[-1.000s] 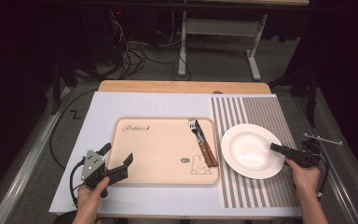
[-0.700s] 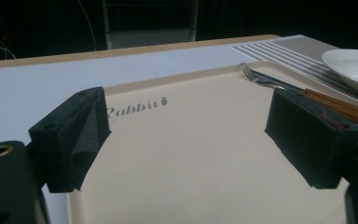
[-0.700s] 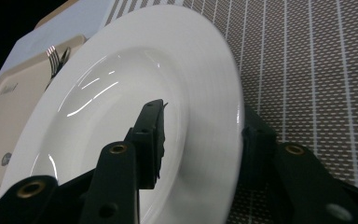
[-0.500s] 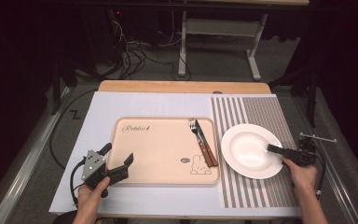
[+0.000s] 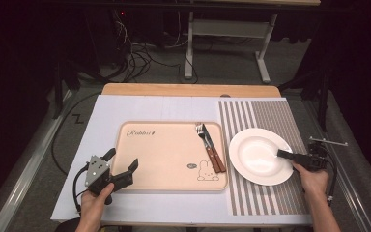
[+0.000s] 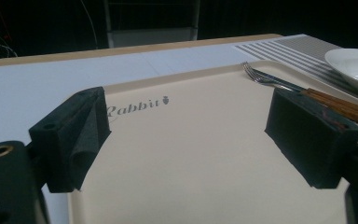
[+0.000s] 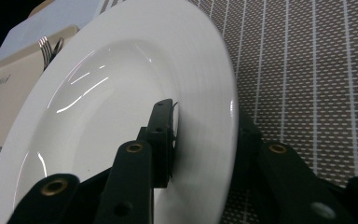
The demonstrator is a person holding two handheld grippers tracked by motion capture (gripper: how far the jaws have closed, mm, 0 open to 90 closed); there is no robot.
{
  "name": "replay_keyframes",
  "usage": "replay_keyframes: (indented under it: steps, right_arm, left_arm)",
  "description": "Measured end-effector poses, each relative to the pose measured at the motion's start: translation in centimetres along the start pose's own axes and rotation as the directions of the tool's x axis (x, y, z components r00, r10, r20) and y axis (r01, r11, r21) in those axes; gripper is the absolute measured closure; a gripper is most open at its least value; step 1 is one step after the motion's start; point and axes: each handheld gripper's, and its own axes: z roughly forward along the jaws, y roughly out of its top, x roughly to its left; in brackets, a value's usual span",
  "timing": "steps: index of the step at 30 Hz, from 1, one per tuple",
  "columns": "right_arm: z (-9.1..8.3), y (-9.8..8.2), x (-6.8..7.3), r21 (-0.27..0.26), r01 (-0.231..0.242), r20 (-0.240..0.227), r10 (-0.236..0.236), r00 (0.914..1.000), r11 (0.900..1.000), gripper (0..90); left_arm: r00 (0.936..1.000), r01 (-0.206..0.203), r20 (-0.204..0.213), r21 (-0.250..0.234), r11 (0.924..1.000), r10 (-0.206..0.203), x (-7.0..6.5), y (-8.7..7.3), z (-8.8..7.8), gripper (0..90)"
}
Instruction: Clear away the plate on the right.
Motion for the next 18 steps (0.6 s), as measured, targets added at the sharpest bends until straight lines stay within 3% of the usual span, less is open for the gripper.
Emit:
replay_keyframes:
  steps: [6,18]
  right_arm:
    - [-0.02,0.18,-0.06,0.011,-0.017,-0.006,0.017,0.9998,1.000,71.0]
    - [-0.53,0.35,0.05,-0.013,-0.062,-0.102,0.060,0.9930,0.998,77.2]
  left_arm:
    - [1.0000,0.000,0.000,0.000,1.0000,0.000,0.00,0.00,-0.02,14.1]
    - [1.0000,0.005,-0.004,-0.001,1.0000,-0.005,0.11,0.00,0.05,14.1]
